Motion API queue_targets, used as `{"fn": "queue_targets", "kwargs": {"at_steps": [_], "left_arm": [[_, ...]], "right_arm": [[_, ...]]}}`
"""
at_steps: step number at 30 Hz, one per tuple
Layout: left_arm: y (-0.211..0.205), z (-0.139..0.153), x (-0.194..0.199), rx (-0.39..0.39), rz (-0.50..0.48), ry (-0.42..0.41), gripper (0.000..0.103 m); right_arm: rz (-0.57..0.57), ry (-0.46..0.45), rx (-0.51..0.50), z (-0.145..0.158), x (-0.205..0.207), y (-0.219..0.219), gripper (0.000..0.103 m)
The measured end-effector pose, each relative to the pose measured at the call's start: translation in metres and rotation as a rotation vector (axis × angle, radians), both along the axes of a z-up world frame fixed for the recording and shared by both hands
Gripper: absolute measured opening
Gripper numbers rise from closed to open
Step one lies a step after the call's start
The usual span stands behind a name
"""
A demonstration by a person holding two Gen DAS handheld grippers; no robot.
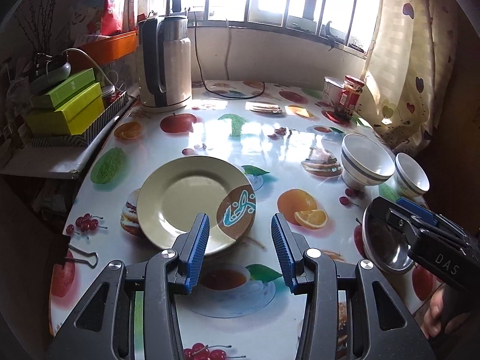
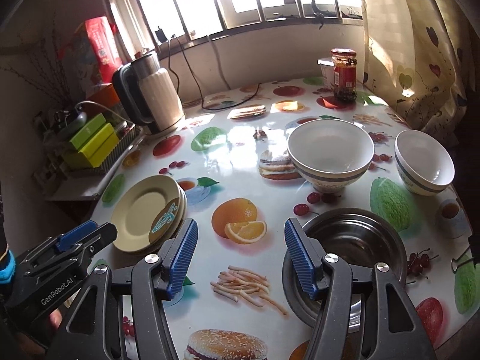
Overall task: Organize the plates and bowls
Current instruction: 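Lower the beige plate stack onto the table and open both tools, then grasp a white bowl rim with the right tool while the left tool grasps another white bowl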
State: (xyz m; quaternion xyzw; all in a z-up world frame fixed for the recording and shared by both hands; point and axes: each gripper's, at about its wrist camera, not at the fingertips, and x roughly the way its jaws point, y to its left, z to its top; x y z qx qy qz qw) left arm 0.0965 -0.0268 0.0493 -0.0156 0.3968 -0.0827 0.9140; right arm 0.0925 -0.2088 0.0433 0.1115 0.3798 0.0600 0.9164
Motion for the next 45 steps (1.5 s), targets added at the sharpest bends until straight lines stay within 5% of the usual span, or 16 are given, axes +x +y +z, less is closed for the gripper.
{"fn": "queue_targets", "kwargs": {"at_steps": [23,45], "left_arm": [[-0.083,0.004,0.037,0.036,-0.15,0.001,0.044],[-0.144,-0.01,0.123,-0.097,-0.257,0.121,0.044]], "right_arm": [[-0.16,-0.009,-0.012,0.008,0.005,-0.074,0.063],[-0.244,0.04,-0.044,-0.002,0.06,-0.142,0.063]]}}
